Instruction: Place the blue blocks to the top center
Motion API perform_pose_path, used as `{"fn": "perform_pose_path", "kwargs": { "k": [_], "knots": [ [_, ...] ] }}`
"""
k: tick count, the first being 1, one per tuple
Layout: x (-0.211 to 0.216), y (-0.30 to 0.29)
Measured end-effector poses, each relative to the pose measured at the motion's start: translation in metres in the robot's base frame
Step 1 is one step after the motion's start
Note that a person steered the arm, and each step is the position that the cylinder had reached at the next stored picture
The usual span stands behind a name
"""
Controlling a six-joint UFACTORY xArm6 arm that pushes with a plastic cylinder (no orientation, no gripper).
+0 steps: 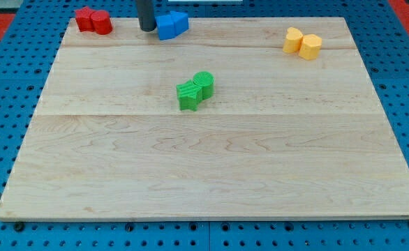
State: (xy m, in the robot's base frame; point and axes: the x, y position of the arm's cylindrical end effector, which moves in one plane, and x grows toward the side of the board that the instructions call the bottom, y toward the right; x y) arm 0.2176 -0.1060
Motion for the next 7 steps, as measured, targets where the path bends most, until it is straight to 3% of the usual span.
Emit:
{"fn": "perform_pose_path", "kwargs": {
  "k": [2,7],
  "knots": [
    [-0.022,0.002],
    [-0.024,0.059]
  ]
}}
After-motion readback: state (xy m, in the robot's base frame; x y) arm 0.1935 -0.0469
